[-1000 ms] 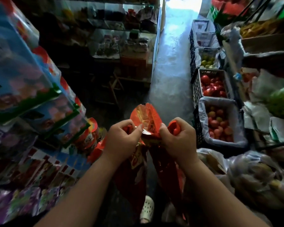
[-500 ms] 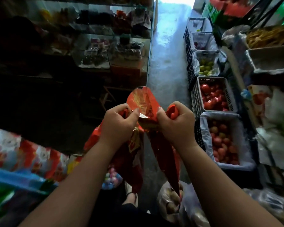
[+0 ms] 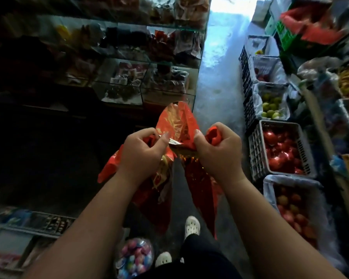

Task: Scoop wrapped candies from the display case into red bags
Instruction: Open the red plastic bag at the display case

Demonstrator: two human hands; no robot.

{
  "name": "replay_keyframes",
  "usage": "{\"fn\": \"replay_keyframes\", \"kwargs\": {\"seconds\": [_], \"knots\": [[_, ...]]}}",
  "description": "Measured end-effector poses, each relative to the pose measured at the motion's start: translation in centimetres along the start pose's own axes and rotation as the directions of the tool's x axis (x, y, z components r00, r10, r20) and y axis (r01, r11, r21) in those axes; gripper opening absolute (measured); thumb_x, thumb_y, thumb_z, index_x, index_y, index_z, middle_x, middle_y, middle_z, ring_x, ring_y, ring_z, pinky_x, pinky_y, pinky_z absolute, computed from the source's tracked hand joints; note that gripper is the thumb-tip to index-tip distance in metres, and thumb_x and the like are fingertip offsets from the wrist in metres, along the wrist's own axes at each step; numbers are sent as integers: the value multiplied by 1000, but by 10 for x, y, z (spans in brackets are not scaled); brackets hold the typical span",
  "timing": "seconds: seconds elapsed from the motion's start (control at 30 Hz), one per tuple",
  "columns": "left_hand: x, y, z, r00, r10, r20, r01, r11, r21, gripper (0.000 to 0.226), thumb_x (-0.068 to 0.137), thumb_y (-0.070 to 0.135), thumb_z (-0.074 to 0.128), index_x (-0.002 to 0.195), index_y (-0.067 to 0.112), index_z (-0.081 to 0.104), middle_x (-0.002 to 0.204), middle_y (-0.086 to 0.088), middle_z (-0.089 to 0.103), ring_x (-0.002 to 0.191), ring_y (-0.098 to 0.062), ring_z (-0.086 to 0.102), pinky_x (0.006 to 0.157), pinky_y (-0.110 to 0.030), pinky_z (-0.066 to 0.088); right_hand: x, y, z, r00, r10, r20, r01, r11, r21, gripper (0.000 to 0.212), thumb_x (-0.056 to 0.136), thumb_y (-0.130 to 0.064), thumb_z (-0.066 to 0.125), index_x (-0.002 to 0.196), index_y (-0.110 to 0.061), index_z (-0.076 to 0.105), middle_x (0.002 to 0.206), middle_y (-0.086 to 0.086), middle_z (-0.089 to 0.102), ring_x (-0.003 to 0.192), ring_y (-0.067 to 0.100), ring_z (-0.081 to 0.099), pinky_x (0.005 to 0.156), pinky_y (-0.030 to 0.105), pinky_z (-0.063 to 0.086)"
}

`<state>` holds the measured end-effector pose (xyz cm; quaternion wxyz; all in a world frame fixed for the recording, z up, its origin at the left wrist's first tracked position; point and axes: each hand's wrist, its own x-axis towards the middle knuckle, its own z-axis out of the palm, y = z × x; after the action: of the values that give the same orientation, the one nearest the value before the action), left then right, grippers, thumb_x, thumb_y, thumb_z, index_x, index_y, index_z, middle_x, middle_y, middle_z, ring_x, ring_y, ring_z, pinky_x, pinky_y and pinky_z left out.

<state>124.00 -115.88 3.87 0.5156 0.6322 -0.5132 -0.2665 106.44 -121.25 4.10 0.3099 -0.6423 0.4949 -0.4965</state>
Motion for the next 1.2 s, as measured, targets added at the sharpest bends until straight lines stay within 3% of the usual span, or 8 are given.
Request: {"fn": "replay_keyframes", "kwargs": {"seconds": [0.07, 0.2, 0.33, 0.6, 0.83, 1.03, 1.13, 1.2], "knots": [[26, -9, -3, 999, -40, -30, 41, 999, 15, 44, 95, 24, 71, 57, 14, 52, 47, 9, 49, 43, -5, 45, 44, -19, 36, 30, 7, 18, 998, -12, 59, 12, 1000, 2, 45, 83, -26, 75, 57, -31, 38, 51, -15, 45, 45, 4, 39, 46, 10, 31], [74, -24, -11, 986, -106, -128, 112, 993, 45, 40, 96, 24, 70, 63, 4, 59, 59, -14, 57, 53, -31, 55, 47, -37, 43, 90, 23, 63, 975, -43, 216, 38, 999, 27, 37, 85, -27, 76, 61, -25, 49, 54, -13, 44, 50, 3, 44, 46, 12, 37], [111, -39, -28, 951, -165, -262, 197, 975, 101, 39, 95, 24, 71, 61, 13, 55, 50, 3, 51, 45, -6, 47, 45, -22, 38, 143, 29, 111, 932, -64, 356, 42, 997, 69, 43, 84, -22, 78, 58, -26, 44, 50, -13, 44, 47, 3, 41, 46, 11, 34], [155, -53, -97, 832, -130, -539, 268, 945, 186, 47, 94, 25, 68, 55, 17, 43, 47, 11, 39, 44, -6, 40, 45, -14, 30, 211, -7, 219, 757, -150, 636, 74, 987, 144, 36, 86, -39, 73, 64, -25, 49, 59, -10, 48, 52, 2, 45, 48, 16, 40], [177, -95, -191, 709, -91, -700, 304, 935, 185, 49, 96, 26, 66, 55, 14, 43, 46, 12, 37, 44, -6, 39, 46, -12, 28, 218, -52, 336, 716, -208, 667, 88, 974, 210, 39, 88, -32, 76, 67, -9, 51, 58, -7, 43, 52, 5, 37, 50, 20, 35], [203, -142, -289, 735, -81, -674, 279, 941, 192, 47, 96, 32, 62, 57, 15, 42, 52, -3, 39, 48, -15, 39, 48, -34, 32, 202, -93, 439, 710, -192, 678, 86, 979, 187, 44, 88, -28, 76, 60, -23, 43, 55, -11, 39, 49, 3, 38, 47, 14, 32], [223, -157, -328, 769, -91, -632, 265, 946, 186, 47, 97, 33, 61, 55, 23, 42, 50, 8, 38, 47, -8, 39, 46, -26, 30, 206, -108, 477, 724, -167, 669, 71, 983, 169, 41, 89, -29, 76, 63, -16, 47, 60, -3, 46, 54, 6, 41, 52, 28, 39], [241, -167, -345, 791, -91, -605, 249, 951, 183, 48, 97, 34, 59, 54, 22, 41, 49, 9, 39, 46, -7, 39, 45, -19, 29, 215, -111, 497, 741, -167, 651, 74, 983, 169, 39, 88, -27, 76, 64, -14, 49, 62, -1, 49, 55, 6, 43, 52, 27, 41]]}}
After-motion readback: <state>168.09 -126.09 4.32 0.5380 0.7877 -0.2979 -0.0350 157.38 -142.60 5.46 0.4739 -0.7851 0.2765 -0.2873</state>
